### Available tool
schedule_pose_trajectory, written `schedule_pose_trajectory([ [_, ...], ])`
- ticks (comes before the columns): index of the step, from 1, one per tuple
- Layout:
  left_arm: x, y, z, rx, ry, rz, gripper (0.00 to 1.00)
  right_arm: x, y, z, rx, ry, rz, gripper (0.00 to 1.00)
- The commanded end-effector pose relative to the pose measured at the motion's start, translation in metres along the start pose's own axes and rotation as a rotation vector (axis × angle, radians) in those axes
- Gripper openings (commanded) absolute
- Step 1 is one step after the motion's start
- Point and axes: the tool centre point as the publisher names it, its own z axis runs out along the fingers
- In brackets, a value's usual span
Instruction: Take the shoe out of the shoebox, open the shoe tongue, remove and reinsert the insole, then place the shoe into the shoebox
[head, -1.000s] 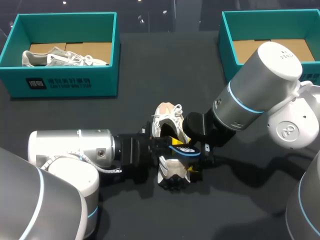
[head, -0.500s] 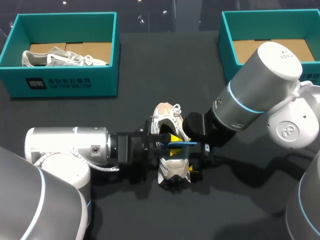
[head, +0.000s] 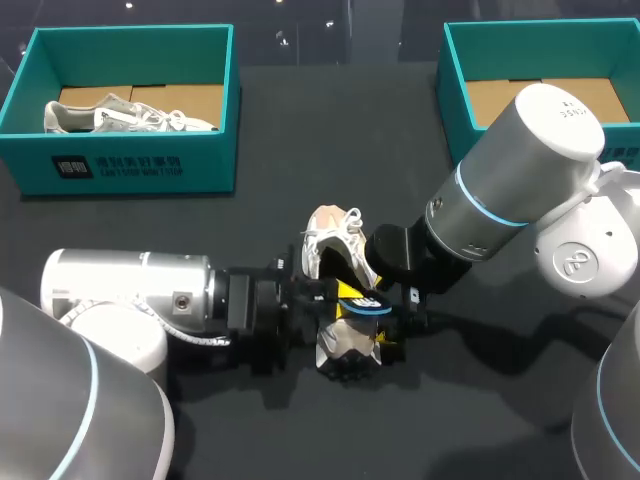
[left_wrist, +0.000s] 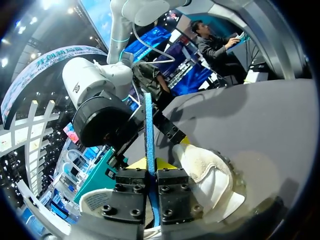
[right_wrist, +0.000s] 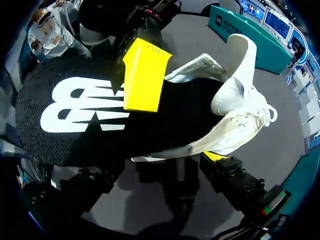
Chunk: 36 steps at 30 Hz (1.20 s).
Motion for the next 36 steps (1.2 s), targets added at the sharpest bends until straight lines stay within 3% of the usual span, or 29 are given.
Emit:
schedule_pose_trajectory([
  [1,0.000,0.007,0.009,-0.014,0.003,0.006,0.00,0.001,0.000,0.001,0.000,-0.002,0.001,1.00],
  [23,0.001,0.054,0.007,-0.168,-0.001,0.013,0.00,0.001,0.000,0.001,0.000,-0.002,0.001,1.00],
  [29,-0.001,0.051,0.005,-0.149,-0.002,-0.020,0.00,0.001,0.000,0.001,0.000,-0.002,0.001,1.00],
  [30,-0.001,0.048,0.005,-0.134,-0.004,-0.032,0.16,0.001,0.000,0.001,0.000,-0.002,0.001,1.00],
  [33,-0.002,0.039,0.003,-0.105,-0.006,-0.043,0.26,0.001,0.000,0.001,0.000,-0.002,0.001,1.00],
  [36,-0.004,0.030,0.002,-0.074,-0.004,-0.048,0.26,0.001,0.000,0.001,0.000,-0.002,0.001,1.00],
])
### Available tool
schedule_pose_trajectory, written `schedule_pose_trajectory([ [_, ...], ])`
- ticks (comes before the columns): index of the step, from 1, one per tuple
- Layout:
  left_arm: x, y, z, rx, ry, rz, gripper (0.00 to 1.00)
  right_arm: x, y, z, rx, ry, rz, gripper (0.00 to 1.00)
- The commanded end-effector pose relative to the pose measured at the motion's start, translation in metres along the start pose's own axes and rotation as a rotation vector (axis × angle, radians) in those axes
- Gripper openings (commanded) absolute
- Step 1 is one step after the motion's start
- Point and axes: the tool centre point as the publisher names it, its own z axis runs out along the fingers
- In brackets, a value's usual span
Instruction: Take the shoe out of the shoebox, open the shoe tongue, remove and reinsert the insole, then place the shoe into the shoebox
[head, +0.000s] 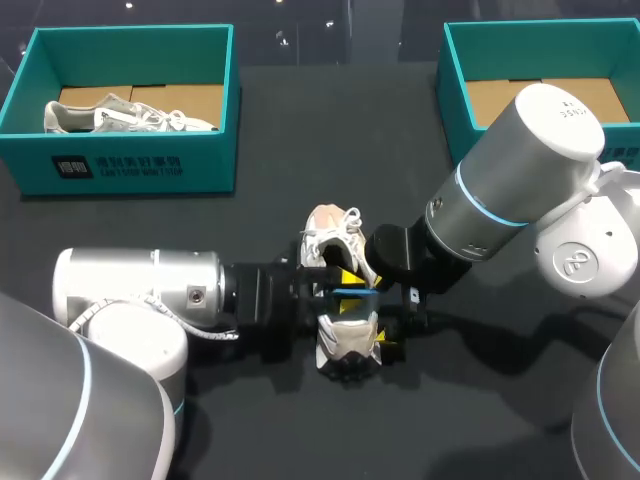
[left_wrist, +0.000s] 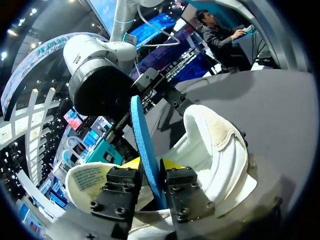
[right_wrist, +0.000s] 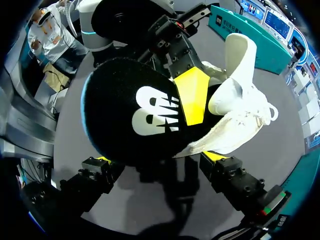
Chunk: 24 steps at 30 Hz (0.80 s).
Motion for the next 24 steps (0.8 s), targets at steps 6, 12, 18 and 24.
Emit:
schedule_pose_trajectory([
  [6,0.002,-0.023,-0.010,0.074,0.018,0.003,0.27,0.001,0.000,0.001,0.001,-0.002,0.001,1.00],
  [12,0.006,-0.032,-0.010,0.085,0.030,0.029,0.22,0.001,0.000,0.001,0.001,-0.002,0.001,1.00],
  [18,0.011,-0.027,-0.005,0.077,0.038,0.049,0.00,0.001,0.000,0.001,0.001,-0.002,0.001,1.00],
  [24,0.010,-0.010,0.001,0.031,0.030,0.066,0.00,0.001,0.000,0.001,0.001,-0.002,0.001,1.00],
])
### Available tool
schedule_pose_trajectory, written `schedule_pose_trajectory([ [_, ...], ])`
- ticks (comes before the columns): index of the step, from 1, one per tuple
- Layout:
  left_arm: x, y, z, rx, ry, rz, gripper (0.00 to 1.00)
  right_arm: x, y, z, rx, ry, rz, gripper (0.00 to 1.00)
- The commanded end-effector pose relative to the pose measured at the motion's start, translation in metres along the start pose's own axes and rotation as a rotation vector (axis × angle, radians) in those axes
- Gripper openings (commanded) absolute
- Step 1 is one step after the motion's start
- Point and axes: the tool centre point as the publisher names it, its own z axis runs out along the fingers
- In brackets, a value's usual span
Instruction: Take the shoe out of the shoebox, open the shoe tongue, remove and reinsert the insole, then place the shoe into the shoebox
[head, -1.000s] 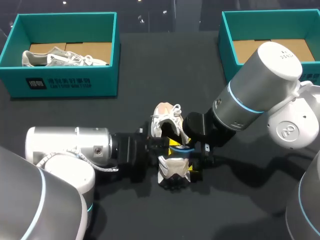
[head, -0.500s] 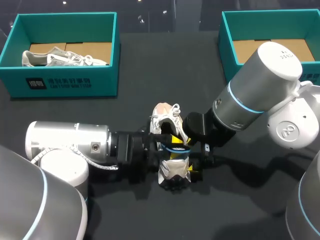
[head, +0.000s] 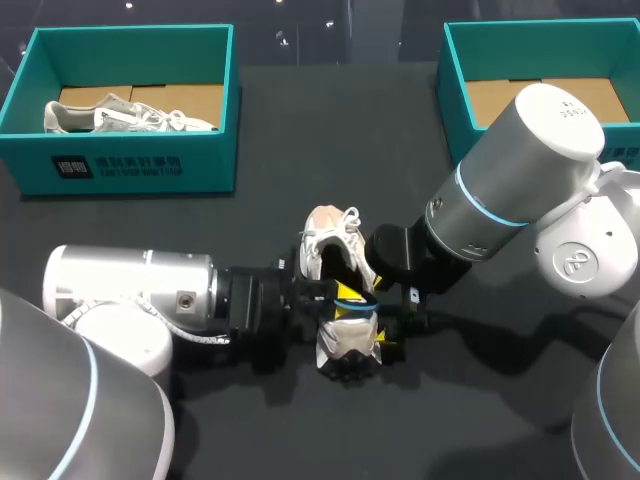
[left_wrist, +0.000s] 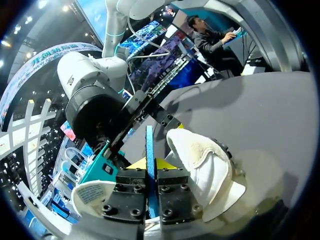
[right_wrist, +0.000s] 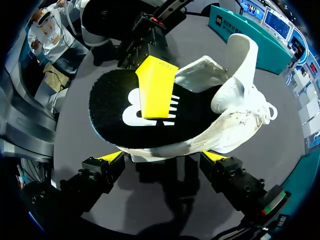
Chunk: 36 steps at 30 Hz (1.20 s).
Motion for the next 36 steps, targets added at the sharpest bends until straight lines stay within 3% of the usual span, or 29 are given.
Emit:
schedule_pose_trajectory([
  [1,0.000,0.012,0.010,-0.028,-0.003,0.005,0.00,0.001,0.000,0.001,0.001,-0.002,0.001,1.00],
  [8,-0.002,0.029,0.011,-0.099,-0.013,-0.010,0.00,0.001,0.000,0.001,0.001,-0.002,0.001,1.00],
  [18,-0.004,0.033,0.006,-0.101,-0.022,-0.033,0.00,0.001,0.000,0.001,0.001,-0.002,0.001,1.00],
  [19,-0.004,0.030,0.005,-0.094,-0.023,-0.038,0.08,0.001,0.000,0.001,0.001,-0.002,0.001,1.00],
  [20,-0.005,0.028,0.003,-0.085,-0.027,-0.041,0.24,0.001,0.000,0.001,0.001,-0.002,0.001,1.00],
  [21,-0.005,0.025,0.002,-0.072,-0.030,-0.048,0.33,0.001,0.000,0.001,0.001,-0.002,0.001,1.00],
  [24,-0.008,0.017,-0.004,-0.037,-0.039,-0.067,0.38,0.001,0.000,0.001,0.001,-0.002,0.001,1.00],
  [34,-0.006,-0.005,-0.007,0.026,-0.021,-0.073,0.34,0.001,0.000,0.001,0.001,-0.002,0.001,1.00],
  [36,-0.004,-0.007,-0.005,0.031,-0.011,-0.068,0.27,0.001,0.000,0.001,0.001,-0.002,0.001,1.00],
])
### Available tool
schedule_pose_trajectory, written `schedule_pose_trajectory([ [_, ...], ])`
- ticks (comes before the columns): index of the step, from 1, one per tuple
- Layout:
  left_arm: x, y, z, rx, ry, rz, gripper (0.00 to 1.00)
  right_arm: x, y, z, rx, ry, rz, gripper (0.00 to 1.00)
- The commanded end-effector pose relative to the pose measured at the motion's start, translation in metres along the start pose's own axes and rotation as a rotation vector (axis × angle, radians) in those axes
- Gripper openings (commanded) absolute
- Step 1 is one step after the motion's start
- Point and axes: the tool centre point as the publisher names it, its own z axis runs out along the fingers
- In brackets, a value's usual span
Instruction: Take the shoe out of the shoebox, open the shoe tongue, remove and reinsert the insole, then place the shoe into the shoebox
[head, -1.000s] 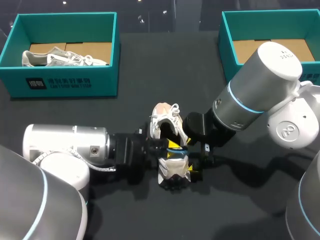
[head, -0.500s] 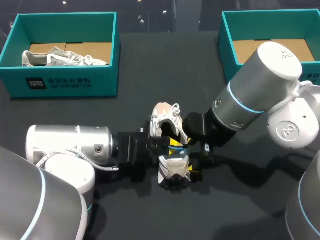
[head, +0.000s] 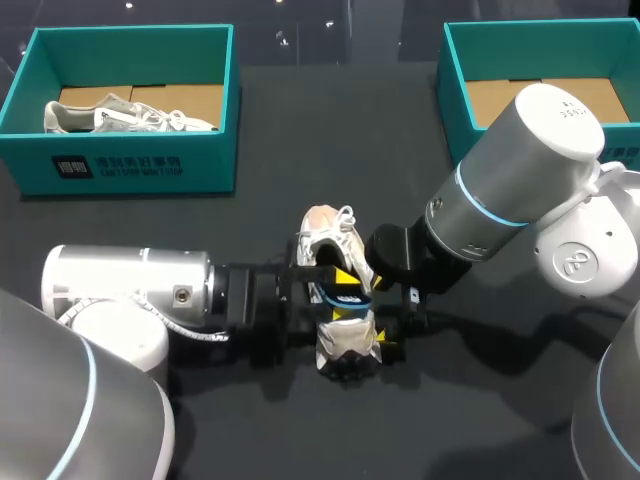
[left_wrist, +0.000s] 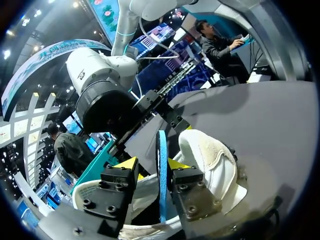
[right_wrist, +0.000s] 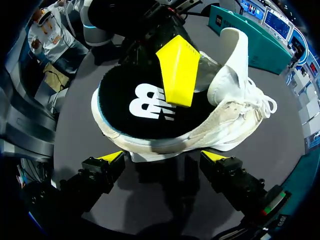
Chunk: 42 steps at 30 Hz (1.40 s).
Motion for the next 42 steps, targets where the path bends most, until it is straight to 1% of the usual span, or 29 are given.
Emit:
schedule_pose_trajectory([
  [1,0.004,-0.004,0.000,0.001,0.014,0.005,0.23,0.001,0.000,0.001,0.000,-0.002,0.001,1.00],
  [3,0.006,-0.006,0.002,0.006,0.023,0.012,0.03,0.001,0.000,0.001,0.000,-0.002,0.001,1.00],
  [4,0.007,-0.006,0.004,0.002,0.028,0.021,0.00,0.001,0.000,0.001,0.000,-0.002,0.001,1.00],
  [8,0.011,-0.003,0.011,-0.014,0.049,0.043,0.00,0.001,0.000,0.001,0.000,-0.002,0.001,1.00],
  [12,0.010,0.010,0.017,-0.064,0.056,0.069,0.00,0.001,0.000,0.001,0.000,-0.002,0.001,1.00],
  [19,0.008,0.030,0.015,-0.141,0.053,0.081,0.00,0.001,0.000,0.001,0.000,-0.002,0.001,1.00],
  [23,0.006,0.040,0.012,-0.159,0.045,0.055,0.00,0.001,0.000,0.001,0.000,-0.002,0.001,1.00],
  [26,0.005,0.039,0.009,-0.155,0.039,0.046,0.00,0.001,0.000,0.001,0.000,-0.002,0.001,1.00],
  [31,0.004,0.029,0.004,-0.118,0.030,0.023,0.00,0.001,0.000,0.001,0.000,-0.002,0.001,1.00],
  [32,0.004,0.026,0.003,-0.109,0.029,0.020,0.03,0.001,0.000,0.001,0.000,-0.002,0.001,1.00],
  [33,0.003,0.024,0.003,-0.098,0.028,0.015,0.15,0.001,0.000,0.001,0.000,-0.002,0.001,1.00],
  [34,0.003,0.021,0.002,-0.086,0.028,0.011,0.22,0.001,0.000,0.001,0.000,-0.002,0.001,1.00],
  [35,0.002,0.018,0.001,-0.081,0.028,0.013,0.25,0.001,0.000,0.001,0.000,-0.002,0.001,1.00],
  [38,0.000,0.009,-0.001,-0.048,0.032,0.005,0.29,0.001,0.000,0.001,0.000,-0.002,0.001,1.00],
  [42,-0.003,-0.001,-0.003,-0.024,0.037,0.010,0.32,0.001,0.000,0.001,0.000,-0.002,0.001,1.00],
])
